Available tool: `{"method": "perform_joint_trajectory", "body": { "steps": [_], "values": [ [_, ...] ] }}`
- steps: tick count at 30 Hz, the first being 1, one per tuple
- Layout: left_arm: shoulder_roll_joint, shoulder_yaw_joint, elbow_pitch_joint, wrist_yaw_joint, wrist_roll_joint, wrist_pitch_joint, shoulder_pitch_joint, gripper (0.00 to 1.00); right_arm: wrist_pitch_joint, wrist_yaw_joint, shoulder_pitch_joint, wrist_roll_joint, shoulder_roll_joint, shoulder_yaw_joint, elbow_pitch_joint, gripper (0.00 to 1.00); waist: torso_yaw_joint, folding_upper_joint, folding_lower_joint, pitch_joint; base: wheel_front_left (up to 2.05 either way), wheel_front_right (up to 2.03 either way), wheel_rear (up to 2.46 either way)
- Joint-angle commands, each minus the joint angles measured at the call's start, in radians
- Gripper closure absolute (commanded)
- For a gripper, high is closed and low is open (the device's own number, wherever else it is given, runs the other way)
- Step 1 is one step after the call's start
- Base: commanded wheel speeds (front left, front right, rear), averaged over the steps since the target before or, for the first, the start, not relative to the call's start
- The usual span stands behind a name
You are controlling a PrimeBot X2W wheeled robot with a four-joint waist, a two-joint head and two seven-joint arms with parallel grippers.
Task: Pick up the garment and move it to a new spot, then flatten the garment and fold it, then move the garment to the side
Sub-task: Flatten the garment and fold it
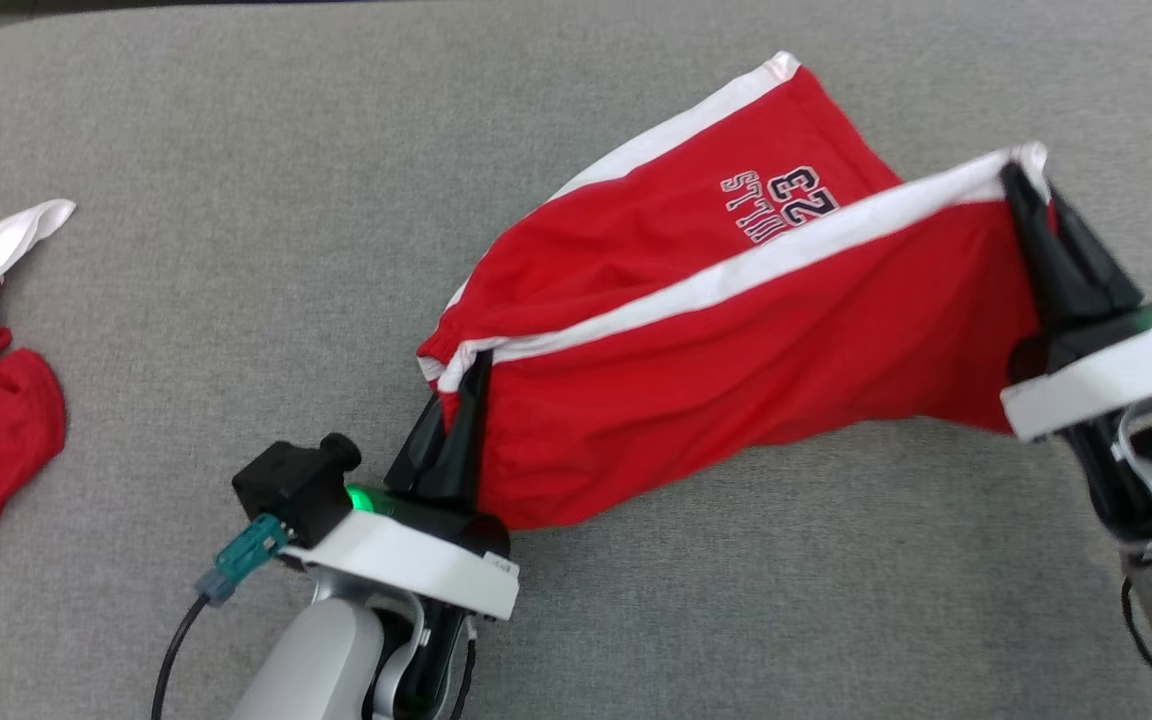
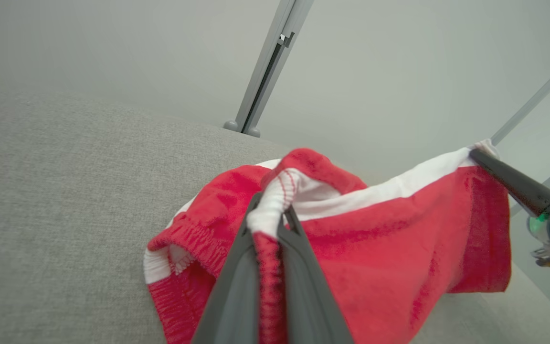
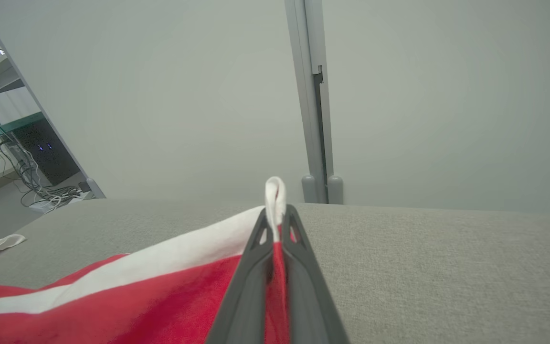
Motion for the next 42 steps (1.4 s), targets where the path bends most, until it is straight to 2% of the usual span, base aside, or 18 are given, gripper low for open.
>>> {"method": "perform_joint_trajectory", "body": {
  "steps": [1,9,14,19,20,21,22,29,33,39,42],
  "values": [
    [0.002,-0.013,0.008,0.002,-0.008,-0.009,-0.040,1.00,0.003,0.000,-0.046,0.008,-0.018,0.008,0.020,1.00,0.063,0.0000,0.0000,0.070,0.00,0.00,0.00],
    [0.002,-0.105,0.100,0.035,-0.139,-0.060,-0.227,1.00,0.023,0.000,-0.359,0.058,-0.085,0.135,0.229,1.00,0.147,0.0000,0.0000,0.166,0.00,0.00,0.00],
    [0.002,-0.149,0.154,0.047,-0.222,-0.067,-0.301,1.00,0.011,0.000,-0.482,0.092,-0.083,0.209,0.376,1.00,0.168,0.0000,0.0000,0.194,0.00,0.00,0.00],
    [0.003,-0.180,0.208,0.051,-0.270,-0.066,-0.334,1.00,-0.021,0.000,-0.542,0.134,-0.069,0.263,0.506,1.00,0.169,0.0000,0.0000,0.205,0.00,0.00,0.00],
    [0.003,-0.182,0.215,0.052,-0.273,-0.066,-0.339,0.93,-0.030,0.000,-0.546,0.139,-0.067,0.270,0.530,0.92,0.169,0.0000,0.0000,0.205,0.00,0.00,0.00],
    [0.003,-0.184,0.221,0.056,-0.275,-0.066,-0.342,0.23,-0.047,0.000,-0.550,0.148,-0.063,0.280,0.543,0.60,0.167,0.0000,0.0000,0.204,0.00,0.00,0.00],
    [0.003,-0.187,0.228,0.060,-0.279,-0.066,-0.341,0.00,-0.067,0.000,-0.553,0.154,-0.060,0.291,0.554,0.00,0.166,0.0000,0.0000,0.203,0.00,0.00,0.00],
    [0.004,-0.148,0.233,0.081,-0.268,-0.066,-0.307,0.00,-0.197,0.000,-0.529,0.182,-0.068,0.354,0.561,0.00,0.140,0.0000,0.0000,0.171,0.00,0.00,0.00],
    [0.003,-0.100,0.200,0.098,-0.193,-0.067,-0.296,0.00,-0.224,0.000,-0.493,0.172,-0.076,0.345,0.529,0.00,0.125,0.0000,0.0000,0.151,0.00,0.00,0.00],
    [0.003,0.006,0.091,0.142,-0.004,-0.067,-0.228,0.00,-0.231,0.000,-0.354,0.100,-0.062,0.209,0.383,0.00,0.084,0.0000,0.0000,0.112,0.00,0.00,0.00],
    [0.003,0.053,0.051,0.149,0.070,-0.067,-0.201,0.00,-0.231,0.000,-0.258,0.050,-0.042,0.135,0.304,0.00,0.064,0.0000,0.0000,0.090,0.00,0.00,0.00]
  ]
}}
